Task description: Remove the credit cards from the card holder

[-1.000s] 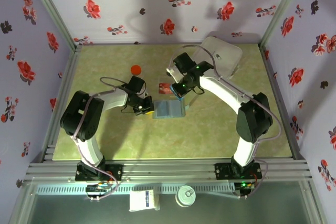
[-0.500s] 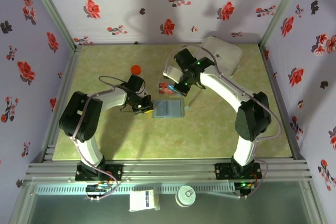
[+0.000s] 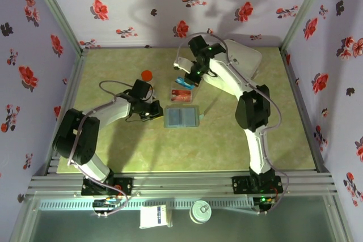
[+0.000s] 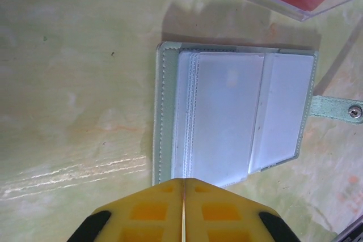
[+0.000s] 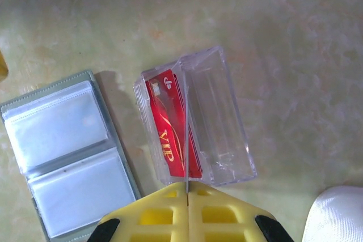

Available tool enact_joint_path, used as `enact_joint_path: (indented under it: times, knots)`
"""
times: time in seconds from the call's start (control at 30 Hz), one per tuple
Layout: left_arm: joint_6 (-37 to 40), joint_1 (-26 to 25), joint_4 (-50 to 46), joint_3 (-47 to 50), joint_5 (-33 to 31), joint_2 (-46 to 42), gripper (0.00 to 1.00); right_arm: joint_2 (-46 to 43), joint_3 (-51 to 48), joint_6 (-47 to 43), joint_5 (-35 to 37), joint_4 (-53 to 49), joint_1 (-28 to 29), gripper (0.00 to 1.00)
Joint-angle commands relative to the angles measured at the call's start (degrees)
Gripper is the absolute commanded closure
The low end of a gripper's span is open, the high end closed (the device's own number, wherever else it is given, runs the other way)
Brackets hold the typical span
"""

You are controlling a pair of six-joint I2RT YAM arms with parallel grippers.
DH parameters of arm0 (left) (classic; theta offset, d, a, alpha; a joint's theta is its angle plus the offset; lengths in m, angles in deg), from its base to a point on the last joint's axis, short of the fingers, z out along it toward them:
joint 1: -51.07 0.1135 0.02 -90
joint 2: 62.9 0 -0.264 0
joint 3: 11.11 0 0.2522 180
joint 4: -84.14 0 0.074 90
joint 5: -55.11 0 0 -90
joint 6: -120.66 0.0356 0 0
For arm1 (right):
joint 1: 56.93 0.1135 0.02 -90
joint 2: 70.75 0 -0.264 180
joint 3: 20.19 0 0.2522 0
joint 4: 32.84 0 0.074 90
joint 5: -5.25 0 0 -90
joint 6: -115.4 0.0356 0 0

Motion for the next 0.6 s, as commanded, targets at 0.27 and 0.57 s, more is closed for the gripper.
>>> enact_joint_path:
  times: [0.27,0.57]
  knots:
    - [1.6,1.7,-1.7,1.7,-1.5,-2.5,0.91,8.9,11.8,-5.6,-0.8,-6.4,-1.6,1.0]
    - [1.6,2.3,-1.9,1.9,-1.4,-1.7,0.91,11.5,12.7,-6.9,-1.8,-6.2,-1.6,1.0]
